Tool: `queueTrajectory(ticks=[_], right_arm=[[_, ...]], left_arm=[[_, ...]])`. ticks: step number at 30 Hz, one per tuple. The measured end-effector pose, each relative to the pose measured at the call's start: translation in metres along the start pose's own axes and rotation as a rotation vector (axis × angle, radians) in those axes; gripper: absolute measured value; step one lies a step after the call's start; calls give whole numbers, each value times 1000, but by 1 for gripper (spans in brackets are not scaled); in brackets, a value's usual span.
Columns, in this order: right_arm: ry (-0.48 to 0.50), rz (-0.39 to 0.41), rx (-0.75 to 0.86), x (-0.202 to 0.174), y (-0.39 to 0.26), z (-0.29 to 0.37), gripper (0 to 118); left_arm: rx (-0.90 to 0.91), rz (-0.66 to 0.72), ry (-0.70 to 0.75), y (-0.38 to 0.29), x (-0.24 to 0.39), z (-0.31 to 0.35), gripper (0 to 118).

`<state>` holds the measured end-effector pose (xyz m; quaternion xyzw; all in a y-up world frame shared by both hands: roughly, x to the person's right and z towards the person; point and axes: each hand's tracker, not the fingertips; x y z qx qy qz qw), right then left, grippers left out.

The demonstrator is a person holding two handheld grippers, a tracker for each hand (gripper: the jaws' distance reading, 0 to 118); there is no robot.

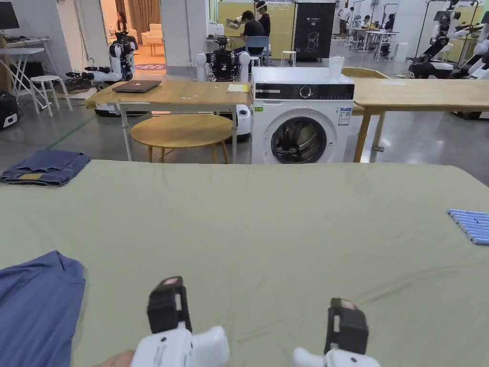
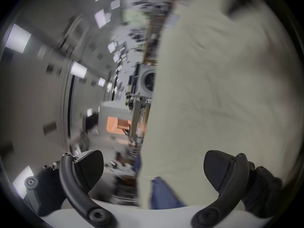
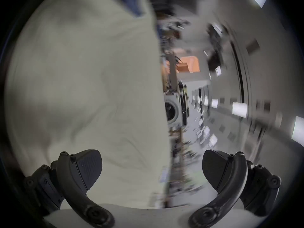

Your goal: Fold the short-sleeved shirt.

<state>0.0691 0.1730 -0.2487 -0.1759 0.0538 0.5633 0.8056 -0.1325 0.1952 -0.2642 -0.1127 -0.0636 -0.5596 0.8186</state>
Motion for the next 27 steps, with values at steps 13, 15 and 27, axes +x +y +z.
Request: queueTrajectory(ticks=[13, 15, 27], right_arm=[[-101, -1316, 183, 143, -42, 22, 118], [-50, -1344, 202, 141, -42, 20, 118], [-39, -1271, 187, 127, -28, 18, 118]], left_arm=[[145, 1448, 55, -53, -107, 16, 118], [168, 1408, 25, -55, -103, 16, 118], [173, 1195, 136, -19, -95, 21, 118]])
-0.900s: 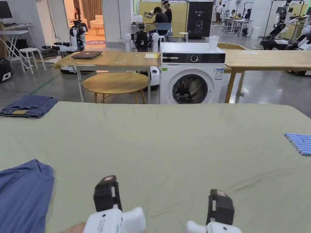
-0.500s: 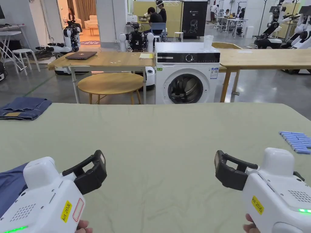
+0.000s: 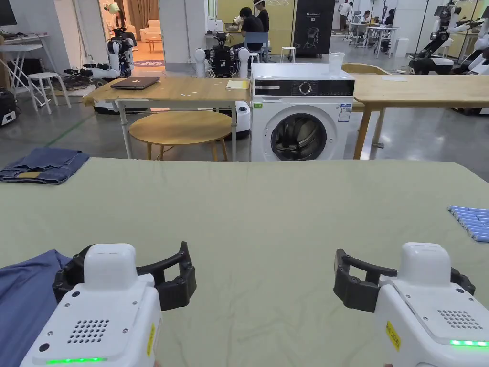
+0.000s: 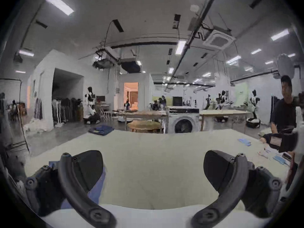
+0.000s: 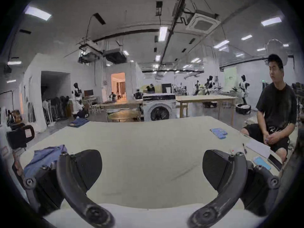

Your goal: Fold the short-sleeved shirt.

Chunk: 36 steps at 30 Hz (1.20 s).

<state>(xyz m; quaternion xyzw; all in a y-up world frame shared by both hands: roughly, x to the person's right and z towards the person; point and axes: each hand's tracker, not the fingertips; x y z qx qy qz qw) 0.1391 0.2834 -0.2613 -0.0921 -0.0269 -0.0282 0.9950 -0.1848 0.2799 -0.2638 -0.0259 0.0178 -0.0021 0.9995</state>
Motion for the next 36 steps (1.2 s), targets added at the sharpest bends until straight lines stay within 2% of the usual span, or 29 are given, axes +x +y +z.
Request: queueTrajectory(ticks=[11, 16, 25, 29, 30, 31, 32, 33, 34, 35, 36], right_arm=[[1, 81, -22, -11, -3, 2, 118], [4, 68, -30, -9, -4, 2, 118], [-11, 59, -31, -5, -3, 2, 118], [-28, 71, -27, -4, -4, 3, 118], [-31, 73, -32, -4, -3, 4, 117], [-27, 67, -40, -4, -2, 6, 107], [18, 44, -55, -2, -1, 8, 68], [39, 37, -73, -2, 0, 7, 20], [11, 37, -83, -3, 0, 4, 0], [-62, 49, -83, -8, -4, 4, 0], [-57, 50, -77, -8, -6, 5, 0]], left_arm=[[-88, 53, -14, -1, -6, -7, 118], [-77, 102, -13, 0, -12, -6, 118], [-72, -2, 31, 2, -3, -5, 118], [-94, 7, 9, 2, -2, -4, 117], [-99, 11, 1, 2, -2, -2, 114], [-101, 12, 1, 3, -1, 0, 98], [-105, 4, 3, 5, 1, 1, 37], [-112, -23, 10, 6, 3, -1, 0], [-129, -52, 27, 6, 4, -3, 0], [-114, -35, 10, 6, 4, -3, 0], [-110, -15, -39, 7, 3, -4, 0]])
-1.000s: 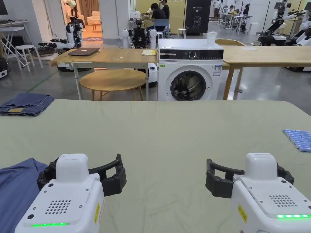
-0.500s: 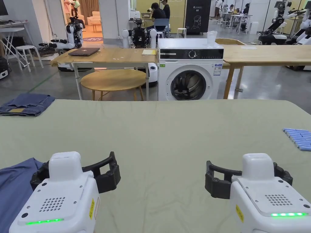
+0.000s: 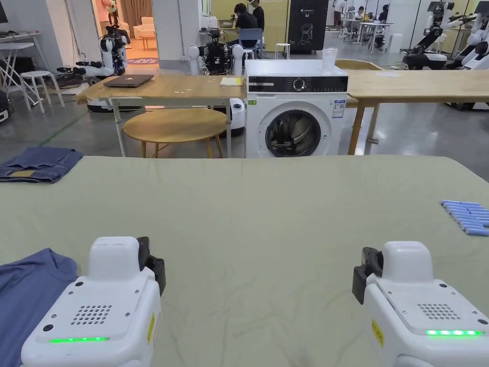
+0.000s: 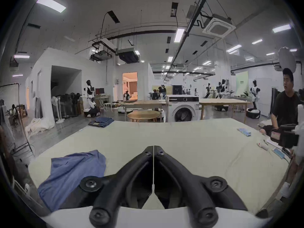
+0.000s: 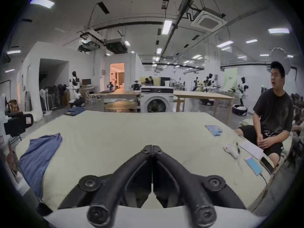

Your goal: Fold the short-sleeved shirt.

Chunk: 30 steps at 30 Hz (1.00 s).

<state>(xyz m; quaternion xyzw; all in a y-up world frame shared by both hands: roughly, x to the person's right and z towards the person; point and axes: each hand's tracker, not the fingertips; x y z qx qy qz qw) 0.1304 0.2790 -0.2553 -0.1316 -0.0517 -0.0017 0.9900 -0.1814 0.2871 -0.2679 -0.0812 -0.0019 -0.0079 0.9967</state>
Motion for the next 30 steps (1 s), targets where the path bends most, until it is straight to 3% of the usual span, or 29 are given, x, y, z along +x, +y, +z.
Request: queueTrajectory(ticks=[10, 16, 23, 30], right_arm=[[62, -15, -14, -16, 2, -7, 0], [284, 43, -37, -93, 1, -26, 0], [622, 126, -31, -199, 0, -15, 0], [690, 154, -50, -225, -8, -16, 0]], left_arm=[[-4, -10, 45, -6, -18, 11, 0], [1, -71, 301, -12, -85, 57, 0], [-42, -41, 571, -25, -162, 115, 0], [-99, 20, 607, -47, -183, 120, 0]])
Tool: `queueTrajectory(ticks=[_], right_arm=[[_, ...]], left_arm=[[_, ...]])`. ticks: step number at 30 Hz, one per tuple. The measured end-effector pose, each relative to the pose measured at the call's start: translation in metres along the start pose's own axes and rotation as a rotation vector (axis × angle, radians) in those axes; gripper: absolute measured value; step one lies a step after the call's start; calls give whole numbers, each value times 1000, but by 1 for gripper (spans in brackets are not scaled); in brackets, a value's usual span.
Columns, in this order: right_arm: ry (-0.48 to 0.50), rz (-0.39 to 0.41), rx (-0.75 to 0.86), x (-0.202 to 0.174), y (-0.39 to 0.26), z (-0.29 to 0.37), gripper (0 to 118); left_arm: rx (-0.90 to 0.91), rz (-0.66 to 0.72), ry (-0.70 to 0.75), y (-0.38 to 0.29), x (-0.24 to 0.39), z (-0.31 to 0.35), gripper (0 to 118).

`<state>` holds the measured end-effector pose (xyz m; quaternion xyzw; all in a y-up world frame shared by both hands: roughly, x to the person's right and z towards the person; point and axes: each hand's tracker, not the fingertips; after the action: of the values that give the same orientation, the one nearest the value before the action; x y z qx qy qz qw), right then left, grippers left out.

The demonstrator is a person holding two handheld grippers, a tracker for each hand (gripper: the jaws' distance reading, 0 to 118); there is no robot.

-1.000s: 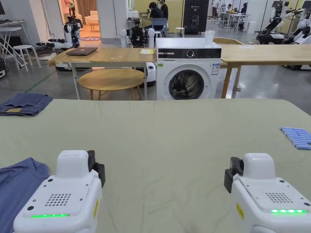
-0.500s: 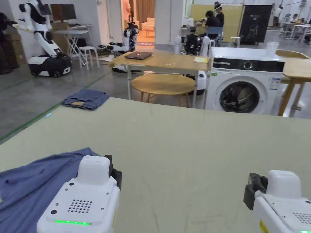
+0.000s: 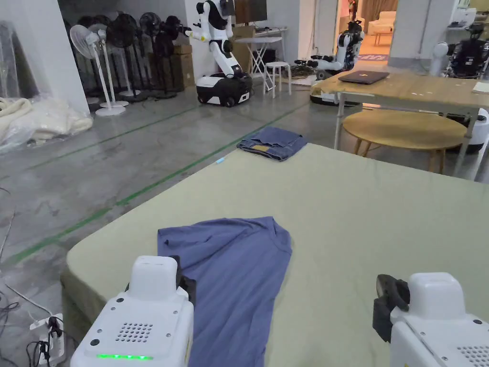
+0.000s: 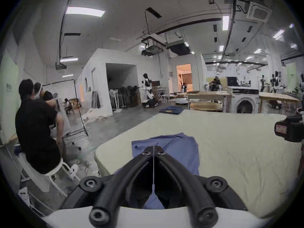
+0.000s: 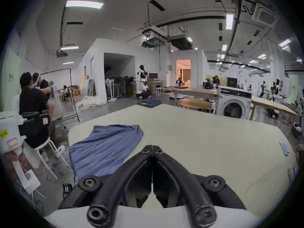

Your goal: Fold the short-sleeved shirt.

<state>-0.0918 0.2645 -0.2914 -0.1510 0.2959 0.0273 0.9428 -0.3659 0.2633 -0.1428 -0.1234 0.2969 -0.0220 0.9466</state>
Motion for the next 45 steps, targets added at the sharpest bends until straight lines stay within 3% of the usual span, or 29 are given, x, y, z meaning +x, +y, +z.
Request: queueTrajectory(ticks=[8, 11, 14, 15, 16, 17, 19, 25, 26, 27, 29, 30, 31, 33, 34, 38, 45], right_arm=[[-125, 8, -103, 44, -41, -3, 0], [-176, 3, -186, 61, -62, 1, 0], [-216, 1, -228, 76, -78, 20, 0], [-221, -3, -241, 83, -83, 28, 0], [-230, -2, -259, 88, -88, 34, 0], [-248, 9, -281, 94, -93, 41, 0], [-280, 20, -310, 102, -102, 56, 0], [-348, -30, -361, 122, -116, 86, 0], [-360, -36, -365, 123, -115, 86, 0], [-369, -41, -364, 124, -114, 86, 0], [-376, -55, -350, 126, -111, 86, 0], [-375, -62, -339, 126, -108, 85, 0], [-371, -66, -328, 126, -106, 85, 0], [-354, -61, -306, 123, -101, 84, 0], [-346, -56, -297, 121, -99, 84, 0], [-322, -55, -254, 115, -94, 95, 0], [-345, -91, -205, 123, -104, 134, 0]], left_arm=[[-227, -69, -163, -18, 37, -95, 0], [-326, -62, -126, -23, 61, -156, 0], [-417, -38, -230, -24, 82, -210, 7], [-468, -62, -246, -24, 91, -228, 35], [-505, -66, -278, -27, 99, -239, 84], [-526, -73, -289, -30, 107, -253, 114], [-501, -121, -267, -34, 121, -270, 117], [-719, -174, -267, -69, 147, -308, 114], [-762, -177, -276, -74, 149, -309, 103], [-791, -196, -297, -79, 150, -309, 79], [-726, -180, -277, -78, 150, -306, 75], [-737, -176, -288, -75, 151, -304, 62], [-727, -168, -288, -72, 150, -302, 46], [-671, -173, -240, -65, 149, -293, 0], [-638, -197, -181, -63, 146, -290, 0], [-594, 44, -236, -38, 117, -279, 0], [-385, -68, -403, 58, 136, -215, 0]])
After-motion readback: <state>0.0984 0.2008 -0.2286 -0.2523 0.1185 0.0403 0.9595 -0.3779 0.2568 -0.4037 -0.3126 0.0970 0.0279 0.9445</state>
